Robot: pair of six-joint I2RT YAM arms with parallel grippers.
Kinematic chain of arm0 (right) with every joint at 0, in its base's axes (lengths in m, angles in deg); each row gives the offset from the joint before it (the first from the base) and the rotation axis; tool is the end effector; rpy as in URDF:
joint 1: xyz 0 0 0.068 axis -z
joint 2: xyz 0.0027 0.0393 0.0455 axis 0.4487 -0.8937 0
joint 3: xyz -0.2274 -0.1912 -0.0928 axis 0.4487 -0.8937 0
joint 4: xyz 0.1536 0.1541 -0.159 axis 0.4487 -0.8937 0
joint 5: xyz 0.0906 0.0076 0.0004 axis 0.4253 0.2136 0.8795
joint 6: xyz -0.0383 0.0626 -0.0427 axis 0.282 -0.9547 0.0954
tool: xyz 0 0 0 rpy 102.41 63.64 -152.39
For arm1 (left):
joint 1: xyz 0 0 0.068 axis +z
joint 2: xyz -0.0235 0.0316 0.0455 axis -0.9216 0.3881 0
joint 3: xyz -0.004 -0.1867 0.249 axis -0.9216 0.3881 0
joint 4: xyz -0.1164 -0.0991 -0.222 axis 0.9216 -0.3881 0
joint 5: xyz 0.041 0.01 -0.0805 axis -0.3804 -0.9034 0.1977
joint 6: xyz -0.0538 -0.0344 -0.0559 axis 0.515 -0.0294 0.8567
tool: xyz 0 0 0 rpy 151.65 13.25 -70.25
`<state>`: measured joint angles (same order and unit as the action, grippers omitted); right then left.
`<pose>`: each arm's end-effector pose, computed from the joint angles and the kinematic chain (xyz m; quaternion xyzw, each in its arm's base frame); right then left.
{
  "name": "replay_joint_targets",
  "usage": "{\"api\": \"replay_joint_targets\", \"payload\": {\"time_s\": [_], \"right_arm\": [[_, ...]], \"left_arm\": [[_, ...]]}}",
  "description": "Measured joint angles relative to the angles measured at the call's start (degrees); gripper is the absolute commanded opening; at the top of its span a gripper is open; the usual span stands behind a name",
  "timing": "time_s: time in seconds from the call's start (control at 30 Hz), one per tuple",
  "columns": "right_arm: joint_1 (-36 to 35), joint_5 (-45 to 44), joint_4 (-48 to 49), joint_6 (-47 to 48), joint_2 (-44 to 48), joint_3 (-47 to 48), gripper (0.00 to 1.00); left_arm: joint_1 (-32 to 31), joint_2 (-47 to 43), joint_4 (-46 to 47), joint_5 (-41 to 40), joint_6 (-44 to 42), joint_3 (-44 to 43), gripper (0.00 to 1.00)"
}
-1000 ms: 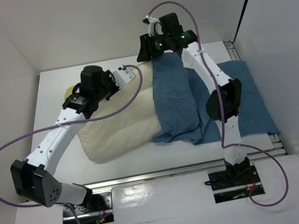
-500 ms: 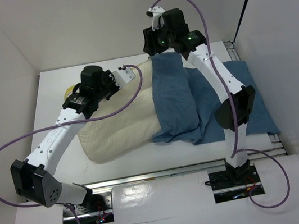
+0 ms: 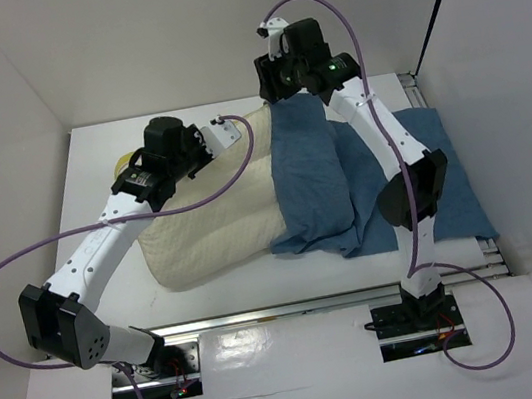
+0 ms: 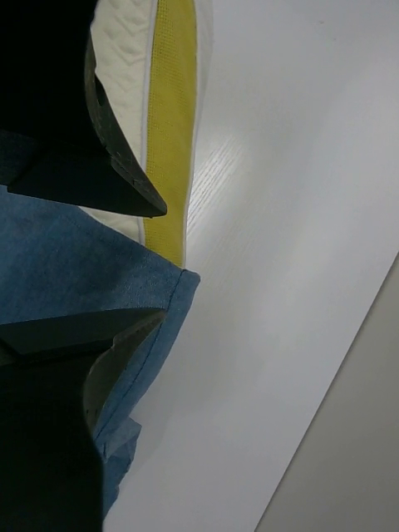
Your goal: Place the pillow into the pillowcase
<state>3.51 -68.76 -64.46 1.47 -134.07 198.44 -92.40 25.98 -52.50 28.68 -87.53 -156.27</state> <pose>0.4702 0.2147 0.4326 -0.2399 0.8232 0.1580 0.4897 0.3320 -0.1559 0.3934 0.4409 0.7112 0.0667 0.5434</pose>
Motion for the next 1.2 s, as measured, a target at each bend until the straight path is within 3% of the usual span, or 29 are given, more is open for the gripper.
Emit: {"api": "replay_joint_targets", "payload": {"time_s": [0.33, 0.43, 0.47, 0.5, 0.73, 0.9, 1.2], "right_arm": [[0.0, 0.5, -2.3, 1.3, -2.4, -0.9, 0.48], [0.0, 0.7, -2.4, 1.8, -2.6, -1.3, 0.27], [-0.1, 0.8, -2.4, 1.8, -2.6, -1.4, 0.09], [-0.1, 0.8, -2.4, 2.1, -2.6, -1.5, 0.01], [-0.1, 2.7, -2.4, 2.1, -3.0, -1.3, 0.00], [-1.2, 8.1, -3.6, 1.1, -5.1, 3.7, 0.00], [-9.8, 16.3, -3.6, -3.7, -5.6, 6.9, 0.00]], "left_arm": [[0.0, 0.0, 0.0, -0.3, 0.0, 0.0, 0.00], [0.0, 0.0, 0.0, -0.3, 0.0, 0.0, 0.00], [0.0, 0.0, 0.0, -0.3, 0.0, 0.0, 0.00], [0.0, 0.0, 0.0, -0.3, 0.0, 0.0, 0.00], [0.0, 0.0, -0.3, -0.7, 0.1, 0.0, 0.00], [0.0, 0.0, -0.3, -1.4, 0.9, 0.0, 0.00], [0.6, 0.3, -1.0, -5.9, 1.4, -0.7, 0.00]]}}
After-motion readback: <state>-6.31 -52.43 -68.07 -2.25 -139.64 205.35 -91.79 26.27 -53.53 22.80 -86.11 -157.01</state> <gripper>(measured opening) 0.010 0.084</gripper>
